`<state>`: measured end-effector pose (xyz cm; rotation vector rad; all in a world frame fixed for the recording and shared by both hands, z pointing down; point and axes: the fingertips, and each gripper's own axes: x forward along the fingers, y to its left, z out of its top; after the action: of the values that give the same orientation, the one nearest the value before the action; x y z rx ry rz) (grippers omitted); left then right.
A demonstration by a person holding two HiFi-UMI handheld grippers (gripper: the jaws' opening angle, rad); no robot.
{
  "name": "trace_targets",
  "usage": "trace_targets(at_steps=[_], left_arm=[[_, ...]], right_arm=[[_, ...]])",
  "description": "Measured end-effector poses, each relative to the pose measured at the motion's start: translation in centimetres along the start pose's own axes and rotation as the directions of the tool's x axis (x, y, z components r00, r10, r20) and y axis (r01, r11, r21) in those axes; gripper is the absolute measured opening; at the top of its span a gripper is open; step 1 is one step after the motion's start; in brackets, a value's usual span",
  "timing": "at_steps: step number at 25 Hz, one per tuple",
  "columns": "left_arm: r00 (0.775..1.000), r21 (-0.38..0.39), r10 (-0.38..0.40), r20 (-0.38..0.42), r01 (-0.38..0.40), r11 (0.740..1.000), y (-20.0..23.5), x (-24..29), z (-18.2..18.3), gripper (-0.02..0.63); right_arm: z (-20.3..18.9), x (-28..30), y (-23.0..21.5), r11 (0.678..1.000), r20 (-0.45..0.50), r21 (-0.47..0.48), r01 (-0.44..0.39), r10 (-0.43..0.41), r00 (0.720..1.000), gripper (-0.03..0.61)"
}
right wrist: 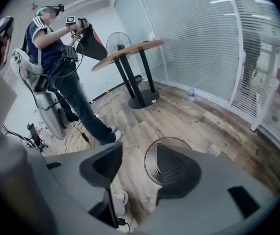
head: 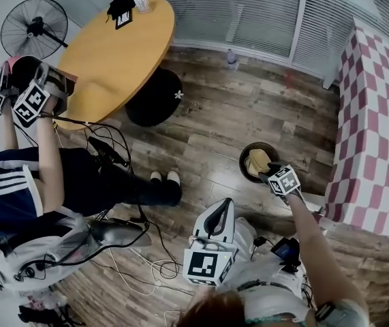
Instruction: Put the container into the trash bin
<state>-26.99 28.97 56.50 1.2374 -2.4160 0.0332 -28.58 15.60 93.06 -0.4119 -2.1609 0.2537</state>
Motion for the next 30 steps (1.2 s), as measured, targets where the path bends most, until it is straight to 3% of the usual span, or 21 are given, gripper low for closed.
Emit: trace_targets(at_steps=[4,10,18,23,30], left_arm=[[1.000,-0.004,0.009,0.003,-0.009,1.000,-1.0,0.1,0.9,0.006],[0.999,-0.012,0.030,0.013,-0.030,0.999,-3.8,-0.3,2.4,0.005],[0.995,-0.042,0.097,0.018,-0.097,0.994,-8.0,-1.5,3.5,0.005],[0.990,-0.065,0.142,0.014,-0.141,0.988,-10.8,-1.8,4.0,0.005],[0.980,-0.103,0.199,0.023,-0.195,0.975,-14.1,-1.6,4.1,0.006]], right_arm=[[0.2,-1.6,-0.1,1.000,0.001,-0.006,-0.015,0.015,1.000,0.173],[1.8,-5.3,0.8,0.996,0.018,-0.077,-0.048,0.050,0.999,0.015],[4.7,-12.5,4.4,0.964,0.051,-0.198,-0.175,0.189,0.981,-0.006],[5.6,-17.6,7.4,0.909,0.044,-0.286,-0.304,0.330,0.943,-0.006],[7.0,-24.8,10.0,0.793,0.014,-0.485,-0.370,0.430,0.903,-0.006]])
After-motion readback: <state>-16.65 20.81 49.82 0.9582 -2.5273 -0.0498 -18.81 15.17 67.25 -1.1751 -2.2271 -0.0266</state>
